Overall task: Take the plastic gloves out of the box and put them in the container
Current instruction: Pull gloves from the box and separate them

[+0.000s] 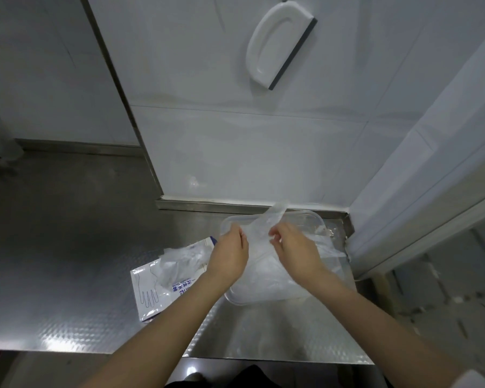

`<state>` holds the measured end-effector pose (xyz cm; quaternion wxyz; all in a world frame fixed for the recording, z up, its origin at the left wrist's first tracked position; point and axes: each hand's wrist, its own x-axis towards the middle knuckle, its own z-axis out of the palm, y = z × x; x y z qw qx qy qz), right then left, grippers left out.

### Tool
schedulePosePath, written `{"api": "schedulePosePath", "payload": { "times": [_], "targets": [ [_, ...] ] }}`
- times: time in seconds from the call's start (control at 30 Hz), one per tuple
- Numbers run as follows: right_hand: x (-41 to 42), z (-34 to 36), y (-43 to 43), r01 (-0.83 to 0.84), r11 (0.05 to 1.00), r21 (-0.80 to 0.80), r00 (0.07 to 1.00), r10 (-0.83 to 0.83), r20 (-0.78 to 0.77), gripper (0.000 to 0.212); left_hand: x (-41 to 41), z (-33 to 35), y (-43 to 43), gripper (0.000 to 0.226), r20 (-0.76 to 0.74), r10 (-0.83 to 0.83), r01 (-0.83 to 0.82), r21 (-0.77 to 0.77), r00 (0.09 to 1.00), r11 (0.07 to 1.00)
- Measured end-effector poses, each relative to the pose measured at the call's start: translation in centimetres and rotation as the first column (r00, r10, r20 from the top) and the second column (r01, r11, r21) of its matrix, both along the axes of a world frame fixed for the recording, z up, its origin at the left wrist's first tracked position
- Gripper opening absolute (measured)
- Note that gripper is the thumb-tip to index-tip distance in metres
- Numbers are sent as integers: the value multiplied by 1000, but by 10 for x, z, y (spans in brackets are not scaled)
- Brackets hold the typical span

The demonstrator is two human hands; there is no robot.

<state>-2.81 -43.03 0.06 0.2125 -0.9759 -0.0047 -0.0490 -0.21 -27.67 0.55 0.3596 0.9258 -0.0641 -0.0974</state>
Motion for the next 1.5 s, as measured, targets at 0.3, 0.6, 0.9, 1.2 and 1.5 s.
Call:
{"api": "schedulePosePath", "payload": {
  "times": [0.3, 0.6, 0.9, 1.2, 1.5],
  "targets": [
    [0, -31, -15, -100, 995, 30, 885, 102, -454, 29, 7, 2, 1, 13, 14, -69, 64, 239, 997, 969],
    [15, -46, -5, -264, 963, 53, 810, 252, -530, 41, -4, -15, -18, 40, -45, -531, 463, 554, 846, 692],
    [19, -58, -25, -356, 927, -114, 716, 193, -671, 70, 2, -60, -13, 67, -503, -498, 659, 724, 706, 204],
    [2, -69, -14, -419, 885, -203, 684, 161, -711, 92, -2, -72, 5, 65, -502, -527, 685, 691, 686, 233],
    [3, -33, -5, -281, 936, -211, 785, 98, -611, 46, 3, -36, 11, 35, -332, -627, 578, 781, 705, 236]
  ]
}}
